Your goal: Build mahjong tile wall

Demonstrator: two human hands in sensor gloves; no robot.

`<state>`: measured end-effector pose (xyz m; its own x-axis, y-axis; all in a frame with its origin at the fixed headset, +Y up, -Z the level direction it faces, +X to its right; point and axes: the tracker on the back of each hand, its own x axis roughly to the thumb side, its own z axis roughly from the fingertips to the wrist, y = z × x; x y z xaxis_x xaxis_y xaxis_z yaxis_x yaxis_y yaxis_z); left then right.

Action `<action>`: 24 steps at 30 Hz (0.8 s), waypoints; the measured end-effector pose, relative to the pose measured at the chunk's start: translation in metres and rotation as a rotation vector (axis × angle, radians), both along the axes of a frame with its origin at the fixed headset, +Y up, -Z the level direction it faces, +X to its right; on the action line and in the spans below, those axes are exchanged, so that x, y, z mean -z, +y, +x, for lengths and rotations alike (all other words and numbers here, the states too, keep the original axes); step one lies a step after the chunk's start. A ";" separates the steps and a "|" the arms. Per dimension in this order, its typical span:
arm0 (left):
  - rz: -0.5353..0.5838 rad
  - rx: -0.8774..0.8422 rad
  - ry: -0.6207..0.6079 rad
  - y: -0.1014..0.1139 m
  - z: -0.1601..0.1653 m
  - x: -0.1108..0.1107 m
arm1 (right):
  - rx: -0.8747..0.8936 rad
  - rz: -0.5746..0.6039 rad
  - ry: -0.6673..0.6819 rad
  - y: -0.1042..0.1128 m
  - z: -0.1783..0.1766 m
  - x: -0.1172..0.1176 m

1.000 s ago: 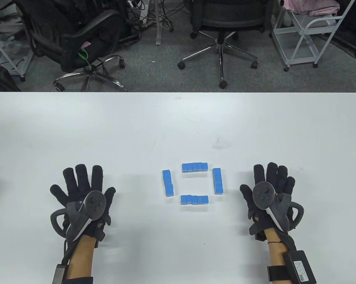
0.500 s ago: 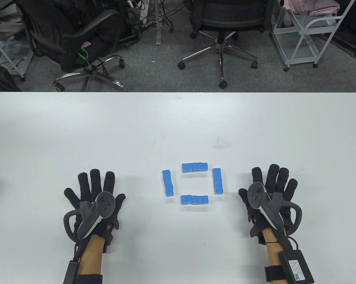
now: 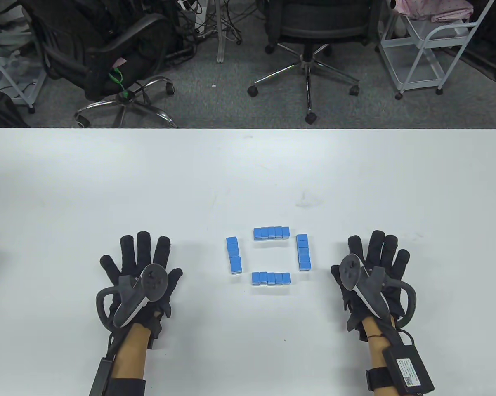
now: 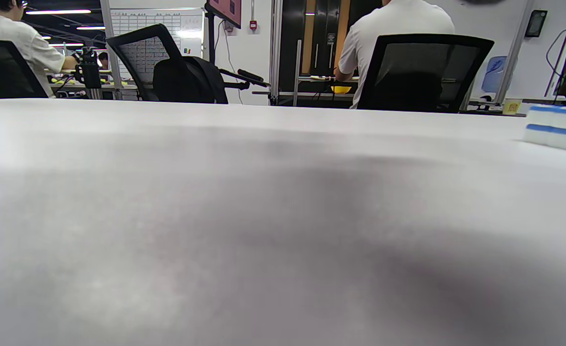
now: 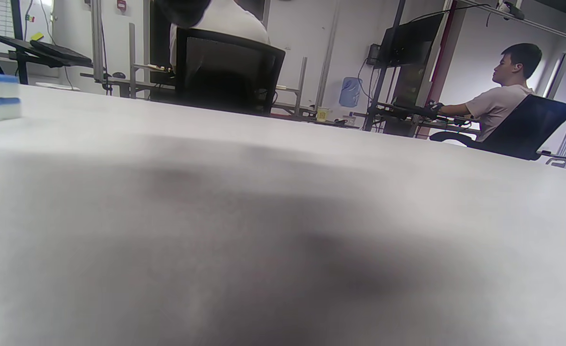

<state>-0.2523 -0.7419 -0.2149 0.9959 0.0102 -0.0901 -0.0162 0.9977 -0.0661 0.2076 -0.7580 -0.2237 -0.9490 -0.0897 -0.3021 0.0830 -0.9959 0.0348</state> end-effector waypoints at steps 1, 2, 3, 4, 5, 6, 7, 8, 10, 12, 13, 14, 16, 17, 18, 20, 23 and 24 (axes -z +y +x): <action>0.001 0.003 -0.003 0.000 0.001 0.000 | -0.007 -0.003 0.001 0.000 0.000 0.000; 0.001 0.003 -0.004 0.000 0.001 0.000 | -0.008 -0.003 0.000 -0.001 0.000 0.000; 0.000 0.003 -0.005 0.000 0.002 0.001 | -0.008 -0.005 0.000 -0.001 0.000 0.000; -0.002 0.000 -0.006 0.000 0.002 0.001 | -0.007 -0.006 -0.004 -0.002 0.001 0.000; -0.002 -0.001 -0.006 0.000 0.002 0.001 | -0.012 -0.002 -0.010 -0.003 0.001 0.000; -0.002 -0.005 -0.007 0.000 0.002 0.001 | -0.016 0.001 -0.012 -0.003 0.001 0.001; -0.001 -0.009 -0.007 -0.001 0.002 0.001 | -0.011 -0.004 -0.011 -0.003 0.001 0.001; -0.001 -0.011 -0.005 -0.001 0.002 0.001 | -0.004 -0.007 -0.011 -0.003 0.001 0.001; -0.003 -0.006 -0.003 -0.001 0.001 0.001 | -0.003 -0.006 -0.010 -0.003 0.001 0.001; -0.008 -0.002 -0.005 -0.001 0.001 0.001 | 0.018 -0.004 -0.003 -0.001 0.001 0.001; -0.013 -0.005 -0.010 -0.001 0.001 0.001 | 0.052 -0.003 0.000 -0.001 0.001 0.001; -0.012 -0.010 -0.010 0.000 0.000 0.001 | 0.073 0.001 -0.002 0.000 0.001 0.001; -0.009 -0.024 -0.002 -0.001 -0.002 0.001 | 0.090 0.023 -0.005 0.002 0.001 0.000; -0.011 -0.026 0.000 -0.001 -0.003 0.000 | 0.095 0.028 0.000 0.004 0.001 -0.001; -0.012 -0.024 0.002 -0.002 -0.003 0.000 | 0.100 0.030 0.008 0.005 0.001 -0.002; -0.014 -0.025 0.004 -0.002 -0.004 -0.002 | 0.109 0.029 0.021 0.007 0.000 -0.003; -0.018 -0.037 0.005 -0.003 -0.005 -0.002 | 0.138 0.030 0.031 0.009 0.001 -0.004; -0.019 -0.037 0.005 -0.003 -0.005 -0.002 | 0.153 0.026 0.034 0.009 0.001 -0.004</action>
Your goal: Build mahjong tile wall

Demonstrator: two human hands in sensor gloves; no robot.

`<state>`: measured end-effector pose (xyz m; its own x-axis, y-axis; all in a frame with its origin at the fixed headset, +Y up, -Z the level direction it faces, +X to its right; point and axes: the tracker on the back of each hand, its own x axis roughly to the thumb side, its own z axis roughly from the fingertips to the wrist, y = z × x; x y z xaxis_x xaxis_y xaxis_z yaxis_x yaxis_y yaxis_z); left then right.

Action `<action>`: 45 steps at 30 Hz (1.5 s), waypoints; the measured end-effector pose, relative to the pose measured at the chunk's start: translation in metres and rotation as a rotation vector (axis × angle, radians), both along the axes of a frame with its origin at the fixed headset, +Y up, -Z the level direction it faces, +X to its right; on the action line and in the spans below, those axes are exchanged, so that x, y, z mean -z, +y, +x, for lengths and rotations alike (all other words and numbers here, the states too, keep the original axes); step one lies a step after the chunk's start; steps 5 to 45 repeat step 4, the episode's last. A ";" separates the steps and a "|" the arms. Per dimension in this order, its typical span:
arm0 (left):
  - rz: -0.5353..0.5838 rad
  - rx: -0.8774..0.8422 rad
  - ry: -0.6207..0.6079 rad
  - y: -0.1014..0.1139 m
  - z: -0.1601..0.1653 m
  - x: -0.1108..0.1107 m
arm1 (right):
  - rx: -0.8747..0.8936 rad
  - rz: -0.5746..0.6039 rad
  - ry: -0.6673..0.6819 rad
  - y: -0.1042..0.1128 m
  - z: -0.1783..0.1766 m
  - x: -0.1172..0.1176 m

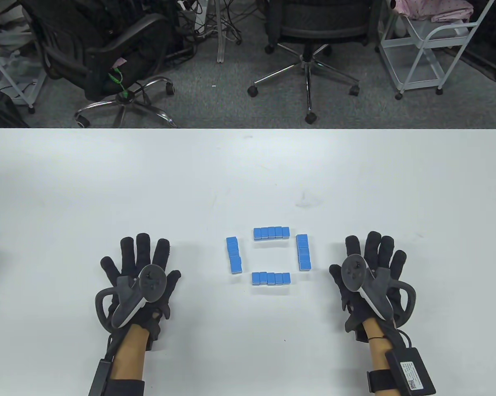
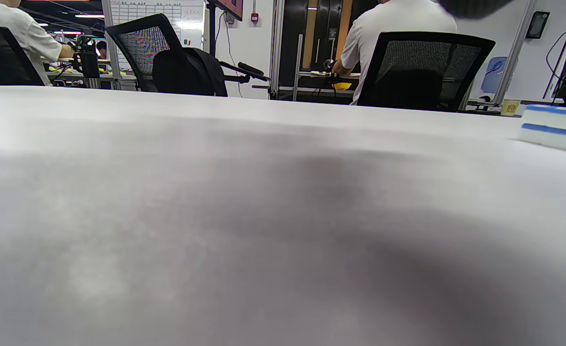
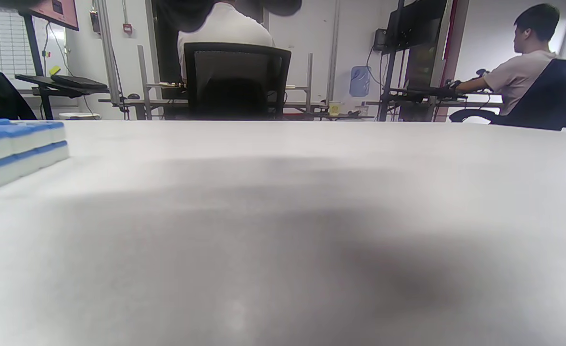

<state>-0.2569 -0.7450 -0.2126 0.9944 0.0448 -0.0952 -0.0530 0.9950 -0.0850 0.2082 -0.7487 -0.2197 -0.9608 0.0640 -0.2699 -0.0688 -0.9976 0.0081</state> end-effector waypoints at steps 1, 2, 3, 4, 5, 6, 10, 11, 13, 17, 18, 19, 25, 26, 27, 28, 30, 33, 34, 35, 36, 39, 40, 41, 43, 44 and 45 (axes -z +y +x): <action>-0.001 0.001 0.000 0.000 0.000 0.000 | 0.011 -0.004 0.002 0.001 0.000 0.000; -0.003 0.002 0.000 0.000 0.000 0.000 | 0.025 -0.005 0.005 0.001 0.000 -0.001; -0.004 0.003 -0.001 0.001 0.000 0.000 | 0.028 -0.005 0.007 0.002 0.000 -0.001; -0.005 0.003 -0.001 0.001 0.000 0.000 | 0.028 -0.005 0.007 0.002 0.000 -0.001; -0.005 0.003 -0.001 0.001 0.000 0.000 | 0.028 -0.005 0.007 0.002 0.000 -0.001; -0.005 0.003 -0.001 0.001 0.000 0.000 | 0.028 -0.005 0.007 0.002 0.000 -0.001; -0.005 0.003 -0.001 0.001 0.000 0.000 | 0.028 -0.005 0.007 0.002 0.000 -0.001; -0.005 0.003 -0.001 0.001 0.000 0.000 | 0.028 -0.005 0.007 0.002 0.000 -0.001; -0.005 0.003 -0.001 0.001 0.000 0.000 | 0.028 -0.005 0.007 0.002 0.000 -0.001; -0.005 0.003 -0.001 0.001 0.000 0.000 | 0.028 -0.005 0.007 0.002 0.000 -0.001; -0.005 0.003 -0.001 0.001 0.000 0.000 | 0.028 -0.005 0.007 0.002 0.000 -0.001; -0.005 0.003 -0.001 0.001 0.000 0.000 | 0.028 -0.005 0.007 0.002 0.000 -0.001; -0.005 0.003 -0.001 0.001 0.000 0.000 | 0.028 -0.005 0.007 0.002 0.000 -0.001; -0.005 0.003 -0.001 0.001 0.000 0.000 | 0.028 -0.005 0.007 0.002 0.000 -0.001; -0.005 0.003 -0.001 0.001 0.000 0.000 | 0.028 -0.005 0.007 0.002 0.000 -0.001; -0.005 0.003 -0.001 0.001 0.000 0.000 | 0.028 -0.005 0.007 0.002 0.000 -0.001; -0.005 0.003 -0.001 0.001 0.000 0.000 | 0.028 -0.005 0.007 0.002 0.000 -0.001; -0.005 0.003 -0.001 0.001 0.000 0.000 | 0.028 -0.005 0.007 0.002 0.000 -0.001; -0.005 0.003 -0.001 0.001 0.000 0.000 | 0.028 -0.005 0.007 0.002 0.000 -0.001; -0.005 0.003 -0.001 0.001 0.000 0.000 | 0.028 -0.005 0.007 0.002 0.000 -0.001; -0.005 0.003 -0.001 0.001 0.000 0.000 | 0.028 -0.005 0.007 0.002 0.000 -0.001; -0.005 0.003 -0.001 0.001 0.000 0.000 | 0.028 -0.005 0.007 0.002 0.000 -0.001; -0.005 0.003 -0.001 0.001 0.000 0.000 | 0.028 -0.005 0.007 0.002 0.000 -0.001; -0.005 0.003 -0.001 0.001 0.000 0.000 | 0.028 -0.005 0.007 0.002 0.000 -0.001; -0.005 0.003 -0.001 0.001 0.000 0.000 | 0.028 -0.005 0.007 0.002 0.000 -0.001; -0.005 0.003 -0.001 0.001 0.000 0.000 | 0.028 -0.005 0.007 0.002 0.000 -0.001; -0.005 0.003 -0.001 0.001 0.000 0.000 | 0.028 -0.005 0.007 0.002 0.000 -0.001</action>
